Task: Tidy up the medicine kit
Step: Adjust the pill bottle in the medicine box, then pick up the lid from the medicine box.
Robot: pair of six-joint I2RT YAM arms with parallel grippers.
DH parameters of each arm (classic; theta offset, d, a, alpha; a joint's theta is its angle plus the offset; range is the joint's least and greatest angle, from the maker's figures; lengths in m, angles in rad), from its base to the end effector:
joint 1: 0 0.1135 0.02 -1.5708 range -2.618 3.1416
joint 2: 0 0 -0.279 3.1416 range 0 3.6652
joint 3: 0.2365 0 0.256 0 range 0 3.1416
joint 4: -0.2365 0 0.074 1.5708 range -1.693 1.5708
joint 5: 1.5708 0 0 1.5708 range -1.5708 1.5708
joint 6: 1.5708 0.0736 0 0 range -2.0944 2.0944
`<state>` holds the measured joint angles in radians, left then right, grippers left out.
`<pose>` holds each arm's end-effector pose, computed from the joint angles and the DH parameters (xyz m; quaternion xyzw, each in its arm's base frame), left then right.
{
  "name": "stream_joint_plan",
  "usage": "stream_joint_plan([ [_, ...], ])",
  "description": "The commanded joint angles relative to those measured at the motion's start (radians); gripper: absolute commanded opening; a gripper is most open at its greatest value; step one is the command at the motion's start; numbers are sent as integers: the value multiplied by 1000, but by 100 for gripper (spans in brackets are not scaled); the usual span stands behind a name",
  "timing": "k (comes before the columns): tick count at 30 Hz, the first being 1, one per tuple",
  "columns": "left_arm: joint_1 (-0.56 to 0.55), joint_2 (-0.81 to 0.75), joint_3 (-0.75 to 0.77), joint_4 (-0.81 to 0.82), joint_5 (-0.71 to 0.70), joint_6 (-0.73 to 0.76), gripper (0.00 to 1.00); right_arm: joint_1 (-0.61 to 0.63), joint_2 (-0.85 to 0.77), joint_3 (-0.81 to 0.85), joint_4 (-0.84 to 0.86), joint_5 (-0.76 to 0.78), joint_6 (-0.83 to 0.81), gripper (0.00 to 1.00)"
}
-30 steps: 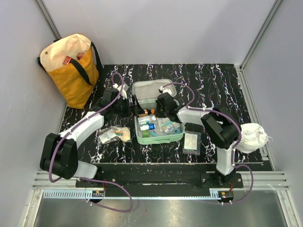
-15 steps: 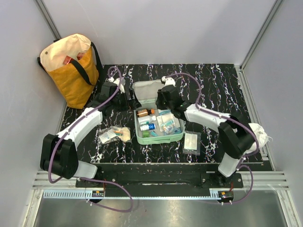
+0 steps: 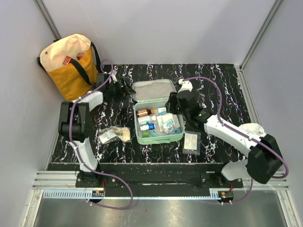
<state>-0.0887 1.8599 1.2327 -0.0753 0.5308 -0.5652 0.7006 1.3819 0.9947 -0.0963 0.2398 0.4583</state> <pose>0.4361 -0.0762 0.1946 -0.0994 0.8768 -0.3557 0.3080 0.2785 0.2120 0.2815 -0.0413 0.8509 0.1955 0.4858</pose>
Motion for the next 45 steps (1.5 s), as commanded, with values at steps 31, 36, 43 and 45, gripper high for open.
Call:
stream_joint_plan([
  [31, 4, 107, 10, 506, 233, -317, 20, -154, -44, 16, -125, -76, 131, 93],
  [36, 3, 44, -35, 606, 244, -288, 9, -223, -20, 33, -137, -207, 180, 93],
  [43, -19, -45, -67, 593, 262, -99, 5, -297, 46, 113, -160, -333, 189, 93],
  [45, -28, -68, -73, 547, 247, -23, 5, -331, 72, 145, -148, -376, 181, 93],
])
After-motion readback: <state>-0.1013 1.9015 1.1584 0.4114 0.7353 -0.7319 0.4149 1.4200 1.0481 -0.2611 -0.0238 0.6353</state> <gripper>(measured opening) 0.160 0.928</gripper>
